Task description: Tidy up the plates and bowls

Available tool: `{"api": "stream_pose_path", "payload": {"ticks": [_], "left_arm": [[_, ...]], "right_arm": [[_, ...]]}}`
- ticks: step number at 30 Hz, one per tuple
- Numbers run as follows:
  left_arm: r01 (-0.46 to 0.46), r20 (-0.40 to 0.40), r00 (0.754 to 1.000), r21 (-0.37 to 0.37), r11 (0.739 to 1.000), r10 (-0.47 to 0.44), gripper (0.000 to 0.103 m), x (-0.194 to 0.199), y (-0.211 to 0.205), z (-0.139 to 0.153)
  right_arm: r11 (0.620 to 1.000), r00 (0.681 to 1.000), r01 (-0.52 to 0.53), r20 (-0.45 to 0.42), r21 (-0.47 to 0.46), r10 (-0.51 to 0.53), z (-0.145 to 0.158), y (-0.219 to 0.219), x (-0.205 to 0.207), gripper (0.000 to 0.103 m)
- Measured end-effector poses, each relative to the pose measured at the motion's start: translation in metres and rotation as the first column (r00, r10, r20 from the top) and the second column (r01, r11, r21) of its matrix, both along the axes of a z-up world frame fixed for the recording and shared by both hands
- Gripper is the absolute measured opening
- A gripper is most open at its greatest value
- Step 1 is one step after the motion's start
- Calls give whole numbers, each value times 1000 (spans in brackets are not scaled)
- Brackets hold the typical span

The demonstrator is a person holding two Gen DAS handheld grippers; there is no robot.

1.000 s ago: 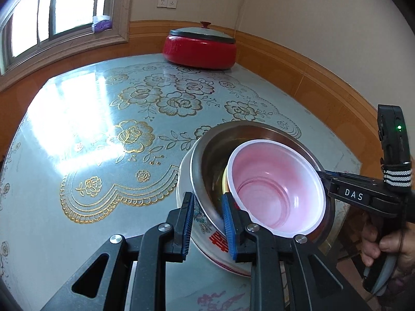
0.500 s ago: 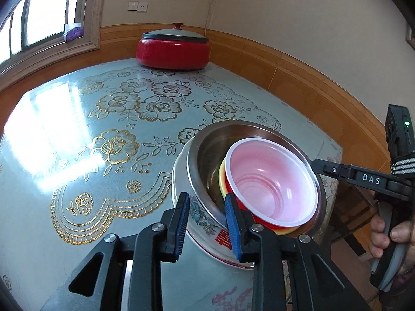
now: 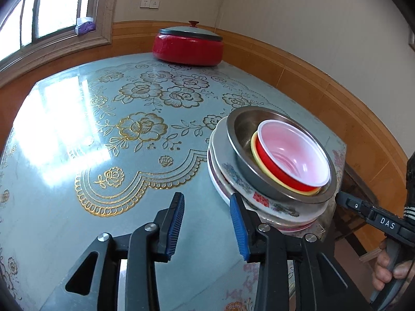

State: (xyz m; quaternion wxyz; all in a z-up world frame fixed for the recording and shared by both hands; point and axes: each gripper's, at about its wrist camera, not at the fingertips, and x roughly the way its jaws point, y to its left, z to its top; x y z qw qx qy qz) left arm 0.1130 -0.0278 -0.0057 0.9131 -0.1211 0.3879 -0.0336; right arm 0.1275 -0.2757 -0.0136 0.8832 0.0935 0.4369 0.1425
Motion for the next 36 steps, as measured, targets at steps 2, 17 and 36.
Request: {"api": "stream_pose_path", "payload": {"ticks": [2, 17, 36], "left_arm": [[-3, -3, 1000, 8, 1000, 3, 42, -6, -1, -2], [-100, 35, 995, 90, 991, 97, 99, -37, -37, 13], [130, 138, 979, 132, 983, -149, 103, -65, -19, 16]], "right_arm": [[999, 1000, -16, -5, -30, 16, -4, 9, -9, 31], [973, 990, 11, 139, -229, 22, 22, 48, -37, 41], [921, 934, 332, 207, -204, -291, 19, 84, -89, 41]]}}
